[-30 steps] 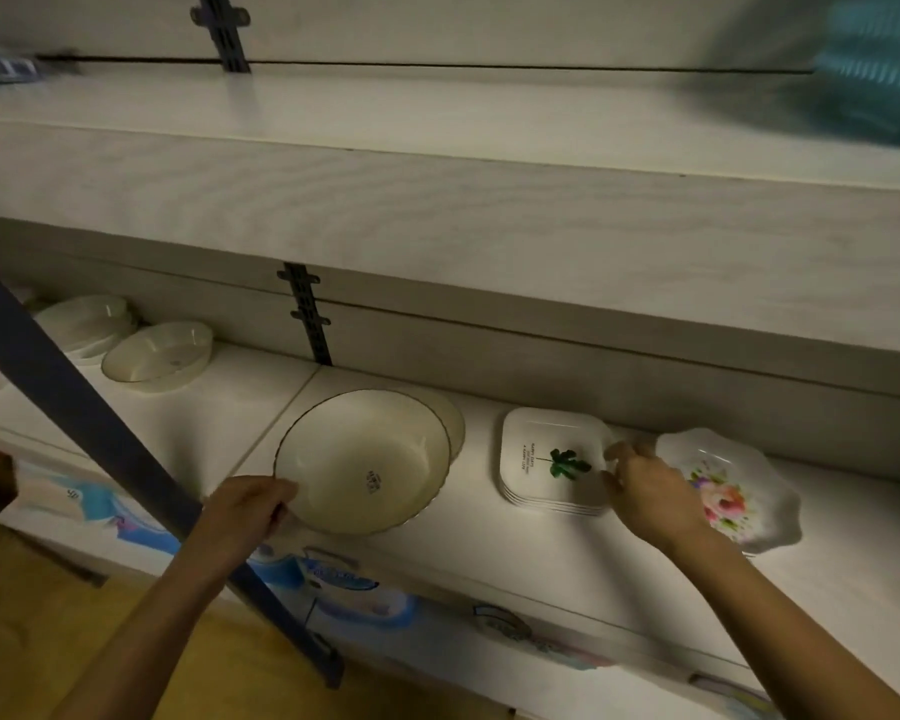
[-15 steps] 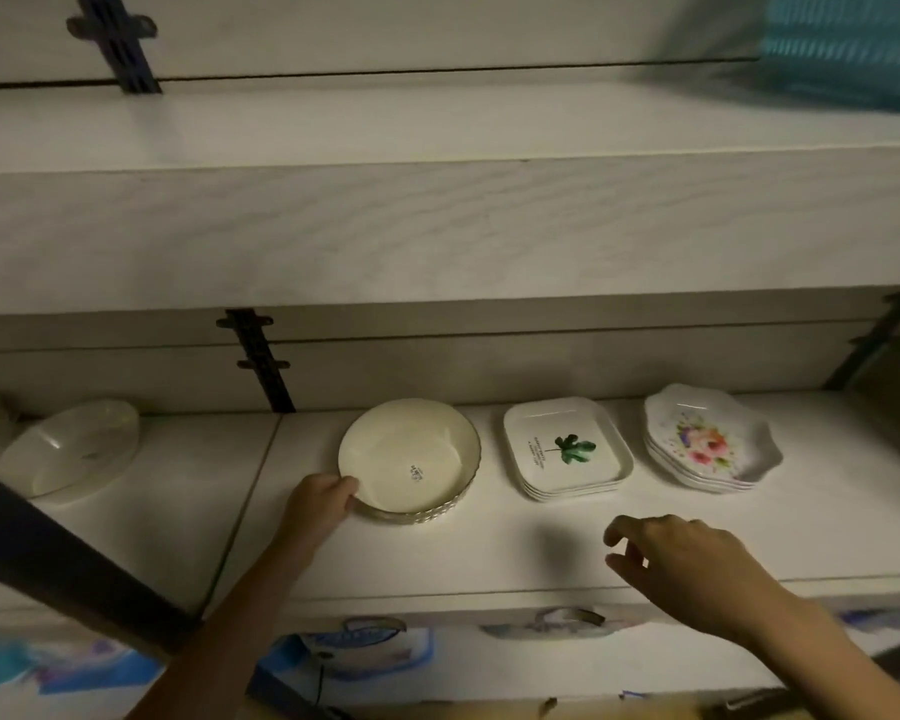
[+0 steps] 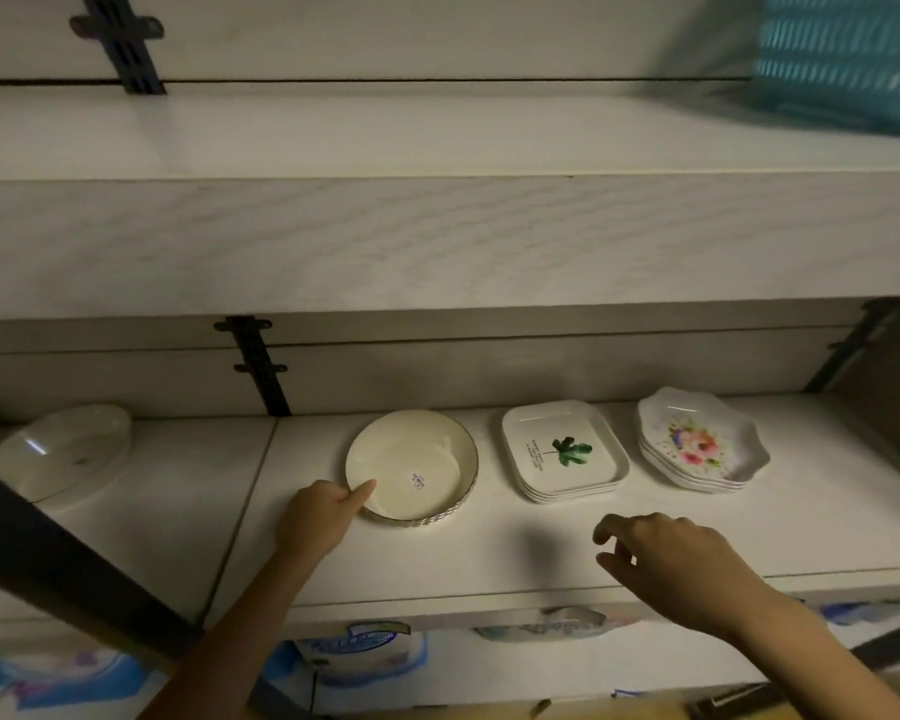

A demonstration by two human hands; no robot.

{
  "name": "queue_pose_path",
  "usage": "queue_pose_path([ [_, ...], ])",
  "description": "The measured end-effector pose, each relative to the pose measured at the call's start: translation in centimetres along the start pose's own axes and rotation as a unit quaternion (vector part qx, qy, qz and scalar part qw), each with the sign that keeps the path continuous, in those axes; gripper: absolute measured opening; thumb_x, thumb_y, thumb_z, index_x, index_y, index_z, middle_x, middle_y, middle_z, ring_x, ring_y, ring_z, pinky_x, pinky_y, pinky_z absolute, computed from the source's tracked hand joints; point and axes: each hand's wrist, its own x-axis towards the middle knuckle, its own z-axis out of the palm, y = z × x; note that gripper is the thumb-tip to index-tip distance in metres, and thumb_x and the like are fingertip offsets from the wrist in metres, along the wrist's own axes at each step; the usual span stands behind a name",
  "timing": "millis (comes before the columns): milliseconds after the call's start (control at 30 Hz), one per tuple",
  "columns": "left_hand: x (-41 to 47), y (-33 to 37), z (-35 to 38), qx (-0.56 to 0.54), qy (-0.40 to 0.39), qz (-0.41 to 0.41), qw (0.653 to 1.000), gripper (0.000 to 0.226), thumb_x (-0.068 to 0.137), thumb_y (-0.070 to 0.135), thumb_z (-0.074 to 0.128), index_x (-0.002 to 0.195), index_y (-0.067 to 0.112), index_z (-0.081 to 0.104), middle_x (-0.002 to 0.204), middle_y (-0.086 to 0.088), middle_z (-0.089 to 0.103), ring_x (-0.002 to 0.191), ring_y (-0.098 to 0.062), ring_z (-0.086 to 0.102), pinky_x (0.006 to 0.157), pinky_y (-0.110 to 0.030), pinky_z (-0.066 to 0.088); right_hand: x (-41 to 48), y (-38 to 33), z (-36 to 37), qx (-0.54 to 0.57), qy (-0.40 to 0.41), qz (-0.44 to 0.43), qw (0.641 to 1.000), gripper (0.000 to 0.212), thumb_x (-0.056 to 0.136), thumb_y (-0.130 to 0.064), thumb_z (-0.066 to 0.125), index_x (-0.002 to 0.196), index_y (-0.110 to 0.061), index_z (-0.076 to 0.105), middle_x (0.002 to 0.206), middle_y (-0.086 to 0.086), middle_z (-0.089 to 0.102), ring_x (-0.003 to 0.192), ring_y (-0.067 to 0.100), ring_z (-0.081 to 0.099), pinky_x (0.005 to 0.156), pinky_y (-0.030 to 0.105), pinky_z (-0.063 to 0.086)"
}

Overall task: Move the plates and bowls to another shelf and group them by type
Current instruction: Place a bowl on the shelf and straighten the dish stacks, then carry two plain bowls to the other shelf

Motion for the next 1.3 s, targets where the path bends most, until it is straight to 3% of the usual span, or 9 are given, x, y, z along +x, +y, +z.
queue_pose_path([
  [200, -4.4, -0.6, -2.9, 0.102, 0.054, 0.1, 0.988, 0.047, 0.09, 0.038, 0.05, 0.049, 0.024, 0.032, 0.046, 0.006, 0.033, 0.044, -0.006, 0.028, 0.045, -0.019, 0.023, 1.8, -2.5, -1.6, -0.012, 0.016, -0.085, 0.996, 0.034, 0.095, -0.044, 0.039, 0.125, -0.033, 0.05, 0.12, -0.008, 0.064, 0.109, 0.017, 0.06, 0.088, 0.03, 0.048],
  [300, -7.3, -1.4, -4.8, 0.141, 0.083, 0.082, 0.983, 0.039, 0.091, 0.04, 0.047, 0.056, 0.026, 0.036, 0.05, 0.01, 0.036, 0.047, -0.003, 0.036, 0.051, -0.018, 0.034, 2.9, -4.8, -2.1, -0.022, 0.016, -0.147, 0.989, 0.034, 0.095, -0.045, 0.038, 0.124, -0.033, 0.051, 0.119, -0.006, 0.065, 0.106, 0.018, 0.061, 0.086, 0.031, 0.049],
  [400, -10.0, -2.8, -6.7, 0.121, 0.079, 0.053, 0.988, 0.033, 0.09, 0.04, 0.048, 0.061, 0.031, 0.037, 0.054, 0.012, 0.042, 0.057, -0.008, 0.05, 0.07, -0.026, 0.051, 3.6, -7.9, -2.6, -0.048, 0.018, -0.229, 0.972, 0.035, 0.096, -0.044, 0.036, 0.126, -0.032, 0.05, 0.12, -0.004, 0.063, 0.107, 0.019, 0.06, 0.086, 0.032, 0.048],
  [500, -13.5, -4.6, -8.2, 0.125, 0.111, 0.023, 0.986, 0.028, 0.091, 0.042, 0.044, 0.066, 0.03, 0.044, 0.062, 0.009, 0.051, 0.062, -0.008, 0.053, 0.068, -0.021, 0.044, 3.9, -11.7, -2.7, -0.074, 0.014, -0.293, 0.953, 0.036, 0.096, -0.042, 0.036, 0.127, -0.03, 0.049, 0.124, 0.001, 0.062, 0.112, 0.025, 0.058, 0.09, 0.036, 0.047],
  [600, -16.3, -6.6, -9.6, 0.146, 0.14, -0.007, 0.979, 0.023, 0.091, 0.043, 0.043, 0.089, 0.024, 0.057, 0.075, 0.008, 0.054, 0.071, -0.008, 0.052, 0.069, -0.021, 0.042, 3.7, -15.4, -2.8, -0.078, 0.005, -0.339, 0.937, 0.037, 0.096, -0.042, 0.035, 0.127, -0.029, 0.049, 0.124, 0.004, 0.06, 0.112, 0.028, 0.056, 0.089, 0.038, 0.045],
  [767, -19.5, -10.5, -12.1, 0.165, 0.177, -0.037, 0.969, 0.019, 0.093, 0.042, 0.041, 0.081, 0.028, 0.045, 0.065, 0.013, 0.043, 0.063, -0.002, 0.046, 0.063, -0.017, 0.036, 2.6, -21.1, -3.0, -0.079, 0.01, -0.4, 0.913, 0.036, 0.097, -0.041, 0.035, 0.126, -0.027, 0.05, 0.122, 0.003, 0.062, 0.109, 0.026, 0.057, 0.086, 0.038, 0.045],
  [1000, -21.4, -17.5, -16.6, 0.189, 0.223, -0.086, 0.952, 0.029, 0.092, 0.045, 0.041, 0.072, 0.025, 0.044, 0.057, 0.01, 0.041, 0.053, -0.003, 0.04, 0.047, -0.016, 0.023, 0.9, -29.5, -2.4, -0.064, 0.01, -0.436, 0.898, 0.031, 0.095, -0.042, 0.037, 0.118, -0.028, 0.054, 0.113, -0.001, 0.064, 0.101, 0.02, 0.059, 0.083, 0.035, 0.05],
  [1167, -22.2, -23.2, -20.7, 0.187, 0.209, -0.077, 0.957, 0.026, 0.091, 0.044, 0.043, 0.081, 0.021, 0.052, 0.08, 0.002, 0.063, 0.066, -0.01, 0.056, 0.055, -0.018, 0.04, -0.3, -36.9, -1.2, -0.047, 0.021, -0.416, 0.908, 0.03, 0.095, -0.039, 0.039, 0.117, -0.028, 0.055, 0.113, 0.0, 0.064, 0.102, 0.023, 0.06, 0.082, 0.035, 0.048],
  [1300, -21.9, -27.8, -24.3, 0.193, 0.18, -0.063, 0.962, 0.029, 0.092, 0.044, 0.039, 0.085, 0.02, 0.053, 0.073, 0.006, 0.052, 0.065, -0.008, 0.05, 0.06, -0.019, 0.038, -0.7, -42.6, -0.2, -0.047, 0.033, -0.378, 0.924, 0.035, 0.095, -0.043, 0.038, 0.124, -0.029, 0.051, 0.122, 0.001, 0.061, 0.109, 0.024, 0.058, 0.088, 0.038, 0.049],
])
